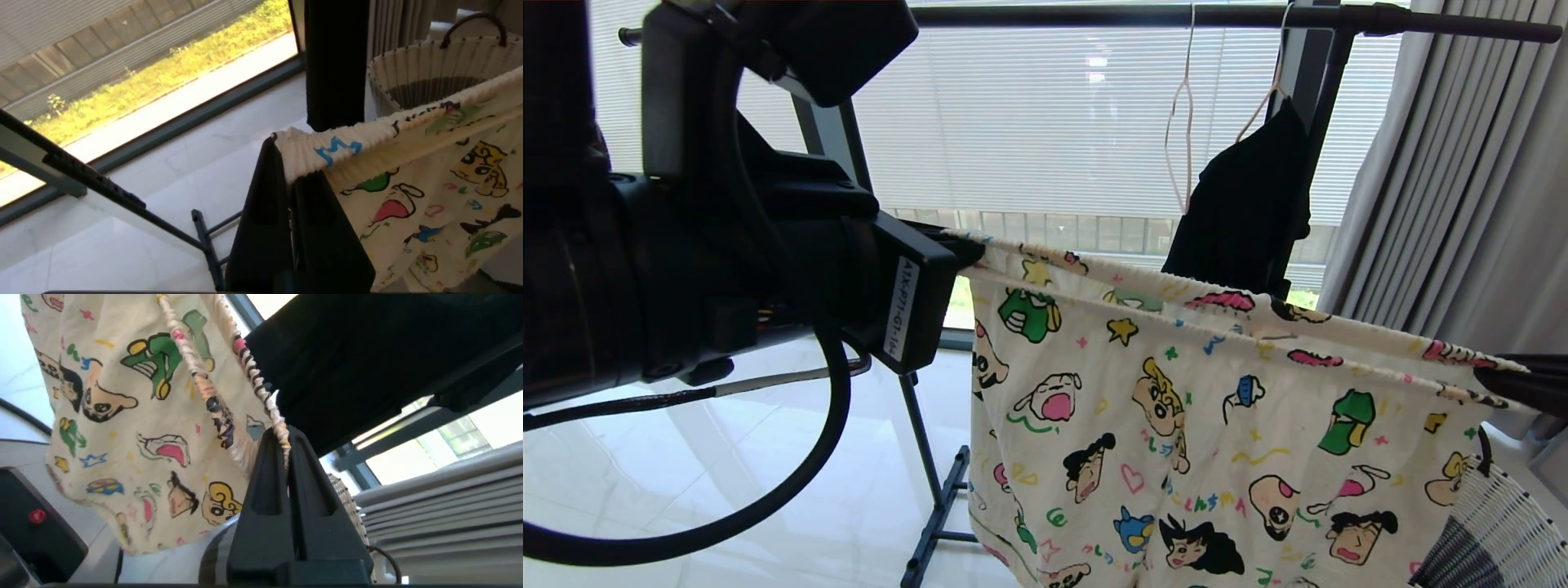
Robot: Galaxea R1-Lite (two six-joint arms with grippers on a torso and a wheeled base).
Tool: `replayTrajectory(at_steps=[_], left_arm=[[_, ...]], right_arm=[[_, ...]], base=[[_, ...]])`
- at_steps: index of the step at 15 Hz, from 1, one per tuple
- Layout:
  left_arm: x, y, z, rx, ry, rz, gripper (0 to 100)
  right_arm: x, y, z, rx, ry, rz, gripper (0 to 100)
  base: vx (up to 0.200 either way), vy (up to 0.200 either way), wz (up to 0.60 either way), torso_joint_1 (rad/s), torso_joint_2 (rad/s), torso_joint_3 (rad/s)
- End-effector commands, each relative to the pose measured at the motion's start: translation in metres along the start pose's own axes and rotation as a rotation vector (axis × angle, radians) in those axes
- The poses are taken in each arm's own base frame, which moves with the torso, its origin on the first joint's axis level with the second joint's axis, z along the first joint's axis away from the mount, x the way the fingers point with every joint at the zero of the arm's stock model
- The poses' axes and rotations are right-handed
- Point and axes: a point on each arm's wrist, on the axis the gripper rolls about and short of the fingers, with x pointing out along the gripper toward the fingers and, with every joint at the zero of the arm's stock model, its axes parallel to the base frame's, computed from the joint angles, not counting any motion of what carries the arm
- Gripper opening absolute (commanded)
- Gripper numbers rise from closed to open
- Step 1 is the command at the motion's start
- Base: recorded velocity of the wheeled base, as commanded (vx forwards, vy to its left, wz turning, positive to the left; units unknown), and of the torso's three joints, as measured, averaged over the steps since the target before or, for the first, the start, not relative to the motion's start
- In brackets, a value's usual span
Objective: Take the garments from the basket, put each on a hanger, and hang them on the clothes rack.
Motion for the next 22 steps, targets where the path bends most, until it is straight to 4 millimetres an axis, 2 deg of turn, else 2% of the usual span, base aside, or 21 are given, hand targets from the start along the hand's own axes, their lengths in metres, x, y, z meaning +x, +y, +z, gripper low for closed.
replayTrajectory(at_steps=[1,3,4,6,9,11,16,17,19,22], left_arm=[[-0.004,-0.005,-0.004,-0.040,0.004,-0.023,0],[-0.013,-0.014,-0.015,-0.043,0.018,-0.066,0],[-0.026,-0.023,-0.027,-0.014,0.029,-0.124,0],[-0.035,-0.040,-0.045,0.023,0.064,-0.208,0],[-0.045,-0.070,-0.061,0.079,0.101,-0.351,0],[-0.048,-0.079,-0.068,0.113,0.117,-0.393,0],[-0.048,-0.075,-0.067,0.104,0.112,-0.374,0],[-0.044,-0.069,-0.065,0.091,0.115,-0.311,0],[-0.030,-0.044,-0.059,0.022,0.123,-0.126,0],[-0.021,-0.017,-0.045,-0.071,0.078,0.009,0]], right_arm=[[0.002,0.000,0.000,0.010,0.005,-0.004,0],[0.013,-0.001,0.002,0.063,0.034,-0.021,0],[0.031,-0.007,0.012,0.123,0.011,-0.034,0],[0.058,-0.016,0.031,0.135,-0.029,-0.046,0],[0.087,-0.022,0.059,0.140,-0.063,-0.057,0],[0.096,-0.025,0.069,0.143,-0.075,-0.060,0],[0.093,-0.024,0.066,0.142,-0.072,-0.060,0],[0.087,-0.024,0.061,0.143,-0.067,-0.063,0],[0.070,-0.022,0.044,0.136,-0.025,-0.059,0],[0.050,-0.020,0.032,0.096,0.032,-0.032,0]], base=[[0.000,0.000,0.00,0.000,0.00,0.000],[0.000,0.000,0.00,0.000,0.00,0.000],[0.000,0.000,0.00,0.000,0.00,0.000],[0.000,0.000,0.00,0.000,0.00,0.000],[0.000,0.000,0.00,0.000,0.00,0.000],[0.000,0.000,0.00,0.000,0.00,0.000],[0.000,0.000,0.00,0.000,0.00,0.000],[0.000,0.000,0.00,0.000,0.00,0.000],[0.000,0.000,0.00,0.000,0.00,0.000],[0.000,0.000,0.00,0.000,0.00,0.000]])
